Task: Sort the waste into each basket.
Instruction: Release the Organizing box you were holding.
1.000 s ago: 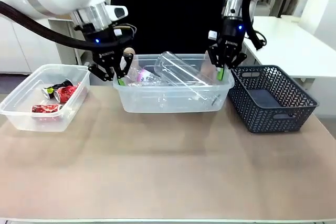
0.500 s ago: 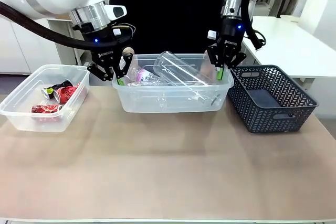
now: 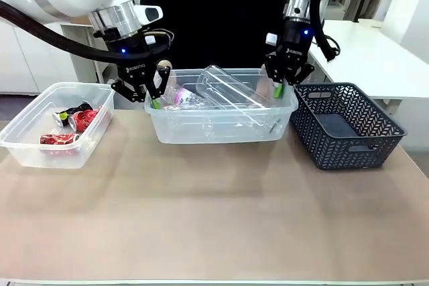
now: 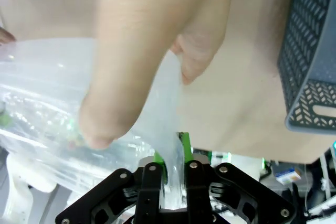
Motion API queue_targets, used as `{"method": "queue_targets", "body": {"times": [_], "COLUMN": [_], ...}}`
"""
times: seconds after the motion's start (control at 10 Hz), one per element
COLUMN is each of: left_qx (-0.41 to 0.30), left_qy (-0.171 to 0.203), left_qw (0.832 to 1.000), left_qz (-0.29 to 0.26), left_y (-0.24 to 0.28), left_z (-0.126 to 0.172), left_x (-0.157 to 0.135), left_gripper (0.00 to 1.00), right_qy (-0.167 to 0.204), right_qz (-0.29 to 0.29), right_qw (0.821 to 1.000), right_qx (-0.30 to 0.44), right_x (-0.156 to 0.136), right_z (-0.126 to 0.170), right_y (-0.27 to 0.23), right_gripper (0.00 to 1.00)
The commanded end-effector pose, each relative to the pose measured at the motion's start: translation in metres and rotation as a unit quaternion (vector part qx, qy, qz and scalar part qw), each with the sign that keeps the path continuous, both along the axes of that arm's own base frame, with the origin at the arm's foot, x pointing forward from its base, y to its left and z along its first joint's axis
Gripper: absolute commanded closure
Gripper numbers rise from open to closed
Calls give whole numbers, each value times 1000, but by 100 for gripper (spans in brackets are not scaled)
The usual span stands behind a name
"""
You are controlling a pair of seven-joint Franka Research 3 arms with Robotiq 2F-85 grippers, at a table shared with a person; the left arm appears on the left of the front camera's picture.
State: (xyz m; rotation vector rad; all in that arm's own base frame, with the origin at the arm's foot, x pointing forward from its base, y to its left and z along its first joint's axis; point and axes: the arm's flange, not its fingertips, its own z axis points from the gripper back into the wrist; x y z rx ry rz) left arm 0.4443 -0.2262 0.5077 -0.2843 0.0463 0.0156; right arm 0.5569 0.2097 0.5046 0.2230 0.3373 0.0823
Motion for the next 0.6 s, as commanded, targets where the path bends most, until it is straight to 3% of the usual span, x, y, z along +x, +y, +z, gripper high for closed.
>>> {"method": "queue_targets", "body": {"times": [0.0,0.1,0.2,0.3,0.5], "left_qx": [0,0,0,-4,-18], "left_qy": [-11,-15,-24,-33,-53], "left_qw": [1000,1000,1000,999,998], "left_qz": [-9,-8,-4,1,0], "left_y": [9,14,23,35,54], "left_z": [15,21,30,40,55], "left_x": [1,3,4,4,0], "left_gripper": [0,33,0,0,0], "right_qy": [-75,-95,-117,-144,-183], "right_qz": [2,4,-1,-3,-17], "right_qw": [997,995,993,989,983], "right_qx": [8,14,11,11,15], "right_x": [-34,-47,-62,-75,-96], "right_z": [5,11,20,29,43], "right_y": [-3,-3,-5,-8,-15], "right_gripper": [0,0,0,17,0]}}
